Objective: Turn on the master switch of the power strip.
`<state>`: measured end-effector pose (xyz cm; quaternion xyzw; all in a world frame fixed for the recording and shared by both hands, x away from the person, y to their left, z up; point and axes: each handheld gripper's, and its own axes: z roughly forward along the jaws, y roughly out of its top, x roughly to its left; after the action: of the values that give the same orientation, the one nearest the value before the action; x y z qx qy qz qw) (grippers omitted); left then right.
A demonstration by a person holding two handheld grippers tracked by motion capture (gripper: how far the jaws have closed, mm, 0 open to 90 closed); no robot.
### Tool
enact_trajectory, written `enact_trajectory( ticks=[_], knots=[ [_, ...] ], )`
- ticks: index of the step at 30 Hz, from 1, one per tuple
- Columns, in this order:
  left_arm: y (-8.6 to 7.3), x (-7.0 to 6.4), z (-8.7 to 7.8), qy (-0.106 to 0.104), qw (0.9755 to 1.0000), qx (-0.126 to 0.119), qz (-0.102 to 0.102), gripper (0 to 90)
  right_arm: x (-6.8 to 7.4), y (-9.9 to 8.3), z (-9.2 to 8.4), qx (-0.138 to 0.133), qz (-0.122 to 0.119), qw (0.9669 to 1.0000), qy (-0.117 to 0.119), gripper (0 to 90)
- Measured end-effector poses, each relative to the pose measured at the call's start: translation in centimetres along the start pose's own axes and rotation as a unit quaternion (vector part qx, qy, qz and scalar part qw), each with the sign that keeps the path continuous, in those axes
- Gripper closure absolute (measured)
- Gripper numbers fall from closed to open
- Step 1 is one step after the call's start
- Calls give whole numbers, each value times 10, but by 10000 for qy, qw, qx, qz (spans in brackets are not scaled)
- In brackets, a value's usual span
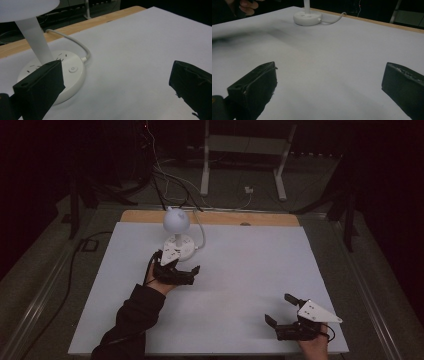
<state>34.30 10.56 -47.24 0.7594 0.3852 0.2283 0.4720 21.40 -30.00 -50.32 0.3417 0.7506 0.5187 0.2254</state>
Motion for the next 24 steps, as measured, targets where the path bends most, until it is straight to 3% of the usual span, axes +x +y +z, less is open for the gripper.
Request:
enact_trajectory(
  ticks=[18,24],
  knots=[
    [2,12,32,107,9995,285,13,38,-1,0,-1,-18,29,10000,50,0],
    [-1,17,42,194,9993,299,-99,75,-1,0,-1,-23,44,10000,53,0]
  ],
)
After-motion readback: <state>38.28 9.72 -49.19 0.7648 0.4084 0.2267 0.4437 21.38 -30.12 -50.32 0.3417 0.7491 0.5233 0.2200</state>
